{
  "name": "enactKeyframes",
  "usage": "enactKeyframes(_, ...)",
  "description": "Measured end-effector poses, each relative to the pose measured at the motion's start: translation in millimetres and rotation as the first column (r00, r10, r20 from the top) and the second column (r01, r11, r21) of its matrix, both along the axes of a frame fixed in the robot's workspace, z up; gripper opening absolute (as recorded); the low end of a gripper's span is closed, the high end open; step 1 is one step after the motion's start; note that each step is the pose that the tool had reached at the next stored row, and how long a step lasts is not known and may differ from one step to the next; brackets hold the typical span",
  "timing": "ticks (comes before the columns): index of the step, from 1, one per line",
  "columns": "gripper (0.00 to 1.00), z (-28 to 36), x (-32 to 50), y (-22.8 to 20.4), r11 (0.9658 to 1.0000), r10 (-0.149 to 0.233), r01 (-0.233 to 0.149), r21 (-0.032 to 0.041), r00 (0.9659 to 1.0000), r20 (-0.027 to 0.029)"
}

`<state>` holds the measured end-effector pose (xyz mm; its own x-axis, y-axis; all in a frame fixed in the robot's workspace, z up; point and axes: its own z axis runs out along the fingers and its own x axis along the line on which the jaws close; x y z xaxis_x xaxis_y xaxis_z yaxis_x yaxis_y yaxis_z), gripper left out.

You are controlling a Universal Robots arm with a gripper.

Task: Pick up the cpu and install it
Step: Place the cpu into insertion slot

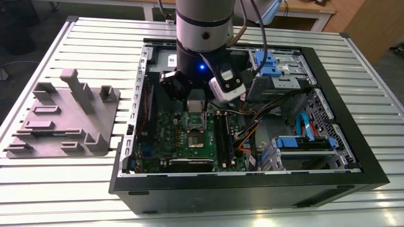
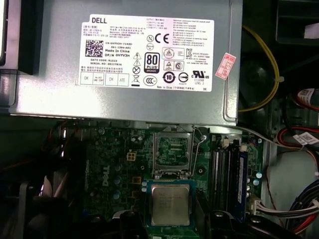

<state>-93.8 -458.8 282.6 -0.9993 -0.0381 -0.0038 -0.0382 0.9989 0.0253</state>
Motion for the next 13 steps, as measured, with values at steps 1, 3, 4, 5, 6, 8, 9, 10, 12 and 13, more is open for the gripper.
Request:
enactKeyframes(1, 0.47, -0.8, 0.0, 0.0, 1.0, 0.0, 0.0, -0.0001, 1.0, -0.0001)
enactKeyframes(3, 0.47, -2.5, 0.1, 0.0, 1.0, 0.0, 0.0, -0.0001, 1.0, 0.0)
enactKeyframes(4, 0.47, -3.5, 0.1, 0.0, 1.0, 0.0, 0.0, -0.0002, 1.0, 0.0)
enactKeyframes(5, 0.47, -4.5, 0.1, 0.0, 1.0, 0.0, 0.0, -0.0002, 1.0, -0.0001)
enactKeyframes(6, 0.47, -5.6, 0.1, 0.0, 1.0, 0.0, 0.0, -0.0001, 1.0, 0.0)
enactKeyframes(8, 0.47, -7.5, 0.1, 0.0, 1.0, 0.0, 0.0, -0.0002, 1.0, 0.0)
enactKeyframes(9, 0.47, -8.4, 0.1, 0.0, 1.0, 0.0, 0.0, -0.0001, 1.0, 0.0)
enactKeyframes(10, 0.47, -9.2, 0.1, 0.0, 1.0, 0.0, 0.0, -0.0001, 1.0, 0.0)
enactKeyframes(12, 0.47, -10.6, 0.1, 0.0, 1.0, 0.0, 0.0, -0.0002, 1.0, 0.0)
enactKeyframes(13, 0.47, -11.1, 0.1, 0.0, 1.0, 0.0, 0.0, -0.0004, 1.0, 0.0)
